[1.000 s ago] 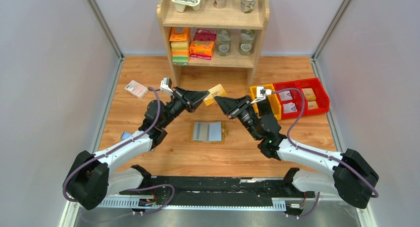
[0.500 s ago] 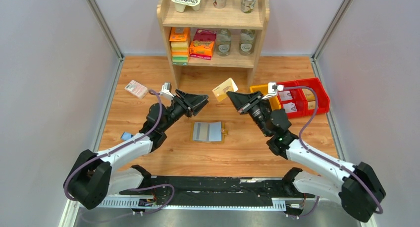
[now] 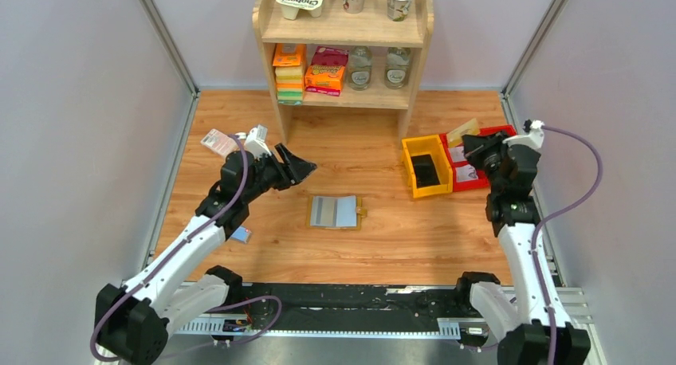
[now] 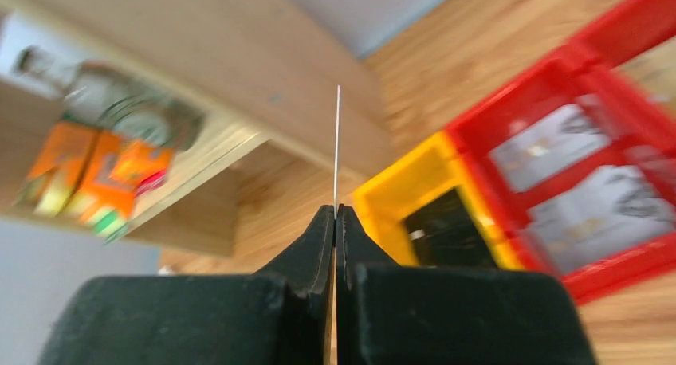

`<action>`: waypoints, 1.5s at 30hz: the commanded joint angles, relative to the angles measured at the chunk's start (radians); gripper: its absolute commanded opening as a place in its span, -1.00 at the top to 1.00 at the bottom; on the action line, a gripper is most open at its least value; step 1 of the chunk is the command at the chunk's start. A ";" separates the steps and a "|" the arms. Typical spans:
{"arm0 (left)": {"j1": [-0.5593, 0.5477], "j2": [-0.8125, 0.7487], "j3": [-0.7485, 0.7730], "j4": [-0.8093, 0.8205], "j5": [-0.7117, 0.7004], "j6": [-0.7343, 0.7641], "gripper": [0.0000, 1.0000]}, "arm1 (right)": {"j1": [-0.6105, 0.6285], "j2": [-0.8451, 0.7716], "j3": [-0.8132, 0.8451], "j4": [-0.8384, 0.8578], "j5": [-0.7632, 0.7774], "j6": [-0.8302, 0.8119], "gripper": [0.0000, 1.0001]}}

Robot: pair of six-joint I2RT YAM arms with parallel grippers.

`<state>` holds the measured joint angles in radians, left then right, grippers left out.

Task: Take the credit cards out of the card holder
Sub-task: Place the credit card in the storage box.

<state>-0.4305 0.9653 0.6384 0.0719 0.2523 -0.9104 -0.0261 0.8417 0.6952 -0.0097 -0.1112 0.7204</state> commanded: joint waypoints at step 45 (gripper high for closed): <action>0.001 -0.109 0.083 -0.408 -0.157 0.426 -0.36 | -0.483 0.855 0.325 -0.035 -0.252 -0.256 0.99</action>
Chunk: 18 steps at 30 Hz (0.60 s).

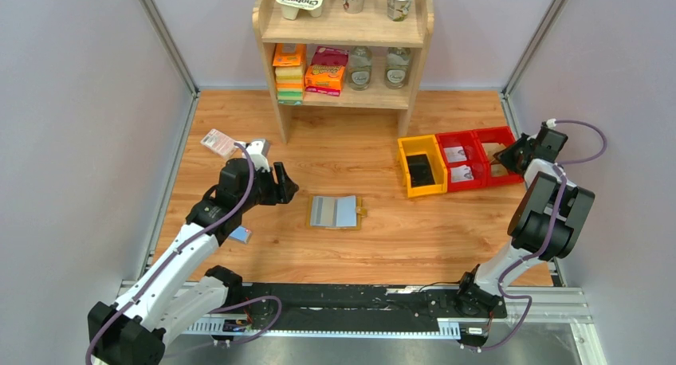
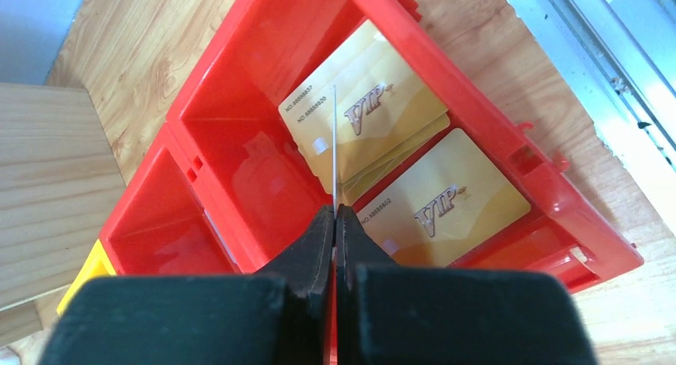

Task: Take the credit cards out of the card holder
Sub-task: Place the credit card in the storage box.

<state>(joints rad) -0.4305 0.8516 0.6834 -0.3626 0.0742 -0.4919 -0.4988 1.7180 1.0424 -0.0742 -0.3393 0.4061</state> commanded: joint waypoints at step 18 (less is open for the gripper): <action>0.001 0.020 0.036 0.033 0.049 -0.027 -0.36 | -0.020 -0.122 0.022 -0.167 0.238 0.004 -0.11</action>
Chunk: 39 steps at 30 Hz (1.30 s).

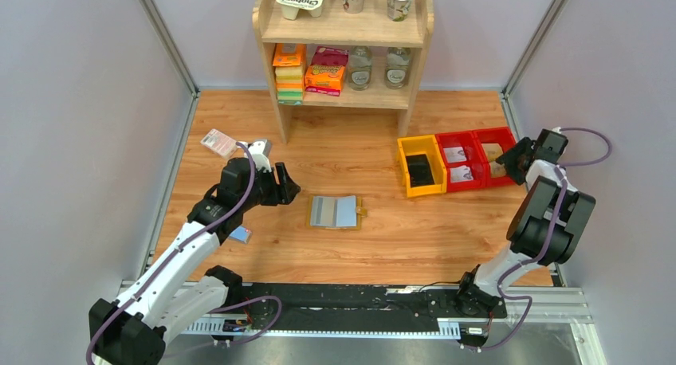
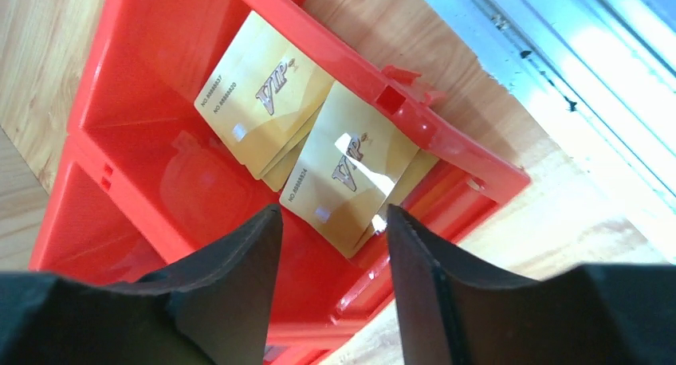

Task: Take the credit cards out of the card holder
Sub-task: Place the credit card in the storage box, then remove the credit card from the card holder.

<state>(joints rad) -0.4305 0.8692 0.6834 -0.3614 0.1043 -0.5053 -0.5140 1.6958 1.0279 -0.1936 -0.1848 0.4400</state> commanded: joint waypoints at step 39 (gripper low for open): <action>0.001 -0.210 -0.024 -0.263 -0.167 -0.068 -0.36 | 1.612 0.113 0.251 -0.211 0.538 0.031 -0.54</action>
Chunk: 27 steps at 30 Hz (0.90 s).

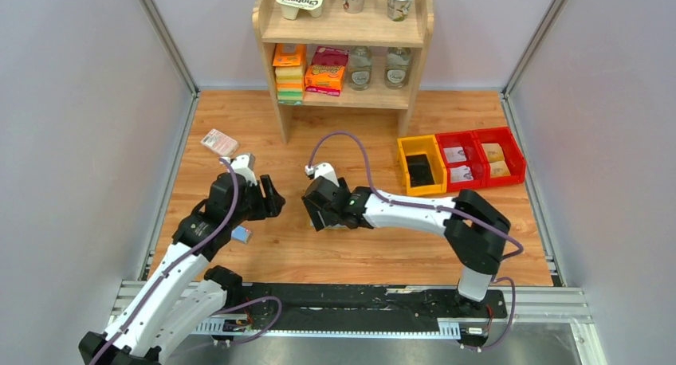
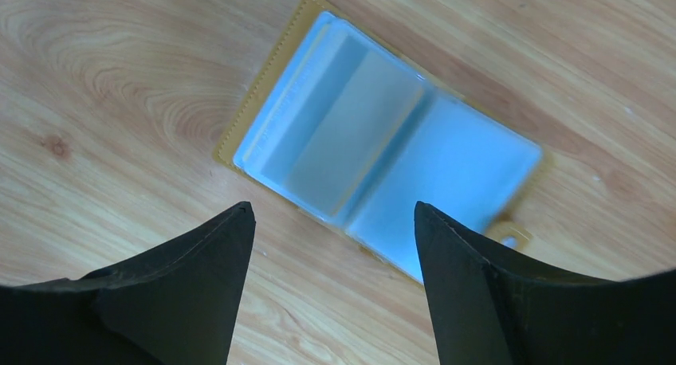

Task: Take the credit cards out of the card holder
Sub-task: Remove the credit card from the card holder.

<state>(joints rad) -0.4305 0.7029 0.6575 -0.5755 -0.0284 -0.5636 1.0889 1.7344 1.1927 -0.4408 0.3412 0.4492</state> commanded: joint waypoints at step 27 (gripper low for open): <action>0.001 -0.010 -0.018 0.026 0.097 -0.039 -0.36 | -0.027 0.073 -0.140 0.218 -0.062 0.016 0.44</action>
<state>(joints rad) -0.4305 0.6861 0.6464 -0.6209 0.0189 -0.5900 1.0863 1.8454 1.1259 -0.2752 0.3325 0.4599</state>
